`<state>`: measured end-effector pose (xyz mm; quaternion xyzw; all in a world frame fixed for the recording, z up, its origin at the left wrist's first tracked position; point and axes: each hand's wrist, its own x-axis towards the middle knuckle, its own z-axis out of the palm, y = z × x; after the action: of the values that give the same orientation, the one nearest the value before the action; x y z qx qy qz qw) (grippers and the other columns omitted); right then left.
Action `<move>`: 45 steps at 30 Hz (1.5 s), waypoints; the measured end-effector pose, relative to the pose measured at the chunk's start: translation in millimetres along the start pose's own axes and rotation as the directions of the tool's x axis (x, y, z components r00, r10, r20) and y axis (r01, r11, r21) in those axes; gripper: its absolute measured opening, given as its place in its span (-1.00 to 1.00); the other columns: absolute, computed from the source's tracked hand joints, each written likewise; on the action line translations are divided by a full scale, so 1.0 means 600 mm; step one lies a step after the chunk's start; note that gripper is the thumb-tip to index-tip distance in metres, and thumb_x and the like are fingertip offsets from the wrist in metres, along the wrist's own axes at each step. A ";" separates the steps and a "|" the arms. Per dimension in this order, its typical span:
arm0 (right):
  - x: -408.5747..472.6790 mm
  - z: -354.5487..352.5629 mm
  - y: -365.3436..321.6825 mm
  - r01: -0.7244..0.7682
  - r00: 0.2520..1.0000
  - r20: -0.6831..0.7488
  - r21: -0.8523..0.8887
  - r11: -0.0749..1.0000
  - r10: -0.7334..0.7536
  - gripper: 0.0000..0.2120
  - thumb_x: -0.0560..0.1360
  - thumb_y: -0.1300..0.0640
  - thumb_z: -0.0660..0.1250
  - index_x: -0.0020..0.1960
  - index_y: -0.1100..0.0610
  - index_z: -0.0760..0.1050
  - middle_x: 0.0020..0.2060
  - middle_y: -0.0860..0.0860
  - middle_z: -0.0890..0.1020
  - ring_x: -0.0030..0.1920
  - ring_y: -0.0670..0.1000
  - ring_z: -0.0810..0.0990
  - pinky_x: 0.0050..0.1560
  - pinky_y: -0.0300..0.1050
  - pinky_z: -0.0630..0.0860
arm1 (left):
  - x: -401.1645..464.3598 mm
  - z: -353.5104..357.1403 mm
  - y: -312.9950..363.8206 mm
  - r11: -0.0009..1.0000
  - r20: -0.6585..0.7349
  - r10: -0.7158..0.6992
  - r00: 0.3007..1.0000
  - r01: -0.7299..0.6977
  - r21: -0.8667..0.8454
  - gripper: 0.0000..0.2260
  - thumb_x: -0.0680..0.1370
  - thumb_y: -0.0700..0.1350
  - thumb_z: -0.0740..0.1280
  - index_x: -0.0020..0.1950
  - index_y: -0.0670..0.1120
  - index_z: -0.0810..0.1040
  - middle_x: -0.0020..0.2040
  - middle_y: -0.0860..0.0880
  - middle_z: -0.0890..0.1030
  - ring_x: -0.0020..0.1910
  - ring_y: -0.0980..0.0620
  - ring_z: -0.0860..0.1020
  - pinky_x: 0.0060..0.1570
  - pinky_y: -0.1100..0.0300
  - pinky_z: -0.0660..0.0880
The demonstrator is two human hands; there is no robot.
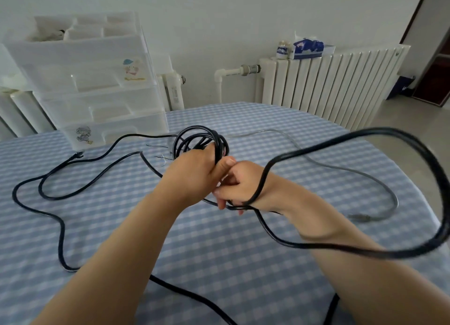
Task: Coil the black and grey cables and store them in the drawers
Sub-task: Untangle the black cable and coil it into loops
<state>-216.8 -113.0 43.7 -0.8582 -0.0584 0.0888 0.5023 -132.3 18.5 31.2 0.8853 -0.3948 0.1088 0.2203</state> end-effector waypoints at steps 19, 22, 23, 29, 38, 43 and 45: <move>-0.004 -0.072 0.024 -0.052 0.981 -0.124 0.584 0.810 0.152 -0.56 0.67 -0.06 0.00 0.29 0.21 0.45 -0.06 0.15 0.72 -0.11 0.18 0.71 0.00 -0.02 0.64 | 0.008 -0.007 0.000 0.869 0.035 -0.450 0.892 0.447 -0.213 -0.52 0.34 0.33 0.37 -0.09 -0.07 0.47 -0.24 0.02 0.55 -0.26 0.13 0.50 -0.37 0.24 0.34; -0.008 -0.075 0.027 -0.085 0.992 -0.018 0.619 0.780 0.123 -0.49 0.62 -0.16 0.03 0.37 0.16 0.40 0.09 0.14 0.68 -0.01 0.19 0.69 0.09 -0.03 0.60 | 0.006 -0.009 -0.003 0.860 -0.046 -0.484 0.874 0.465 -0.210 -0.45 0.31 0.36 0.36 -0.06 -0.10 0.46 -0.27 0.00 0.54 -0.29 0.10 0.50 -0.39 0.21 0.34; -0.009 -0.074 0.026 -0.086 0.994 -0.002 0.597 0.798 0.109 -0.45 0.59 -0.19 0.06 0.40 0.15 0.36 0.11 0.14 0.67 -0.05 0.17 0.69 0.05 -0.06 0.61 | 0.004 -0.009 -0.004 0.866 -0.064 -0.480 0.875 0.462 -0.190 -0.42 0.28 0.39 0.34 -0.05 -0.10 0.45 -0.28 0.01 0.53 -0.30 0.10 0.49 -0.40 0.20 0.33; -0.007 -0.046 0.017 -0.157 0.974 0.150 -0.090 0.984 0.169 -0.26 0.45 -0.03 0.45 0.50 0.06 0.15 -0.07 0.05 0.70 -0.14 -0.07 0.66 -0.01 -0.12 0.58 | 0.006 -0.026 -0.006 0.865 -0.205 -0.500 0.841 0.474 -0.164 -0.47 0.33 0.34 0.37 -0.11 -0.12 0.41 -0.35 -0.05 0.52 -0.37 0.04 0.48 -0.42 0.15 0.38; 0.002 -0.044 0.030 -0.149 0.905 -0.425 -0.382 0.912 -0.030 -0.61 0.45 -0.27 0.33 -0.16 0.08 0.49 -0.36 0.00 0.65 -0.32 -0.03 0.62 -0.25 -0.08 0.50 | 0.006 -0.051 -0.023 0.424 0.145 -0.576 0.805 0.445 -0.788 -0.52 0.23 0.35 0.34 -0.34 -0.02 0.25 -0.50 0.02 0.25 -0.53 0.05 0.15 -0.52 0.20 0.17; 0.004 -0.016 0.014 0.193 0.944 -0.272 0.004 0.981 -0.185 -0.76 0.65 0.06 0.14 0.00 0.18 0.52 -0.39 0.00 0.63 -0.37 -0.01 0.67 -0.15 -0.06 0.64 | 0.001 -0.039 -0.018 0.345 0.285 -0.397 0.873 0.430 -0.835 -0.46 0.24 0.34 0.39 -0.39 -0.03 0.19 -0.52 0.02 0.18 -0.55 0.07 0.09 -0.57 0.28 0.14; 0.001 -0.015 0.013 0.206 0.941 -0.255 -0.081 0.975 -0.220 -0.74 0.66 0.01 0.07 -0.01 0.10 0.48 -0.49 -0.10 0.53 -0.49 -0.13 0.54 -0.34 -0.16 0.55 | 0.000 -0.039 -0.022 0.288 0.353 -0.313 0.882 0.442 -0.849 -0.47 0.33 0.26 0.45 -0.39 -0.02 0.18 -0.51 0.03 0.15 -0.56 0.09 0.07 -0.58 0.30 0.11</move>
<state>-214.2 -124.4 40.9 -0.8641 -0.0861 -0.0823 0.4890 -122.7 37.4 47.8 0.6873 -0.1799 -0.2336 0.6638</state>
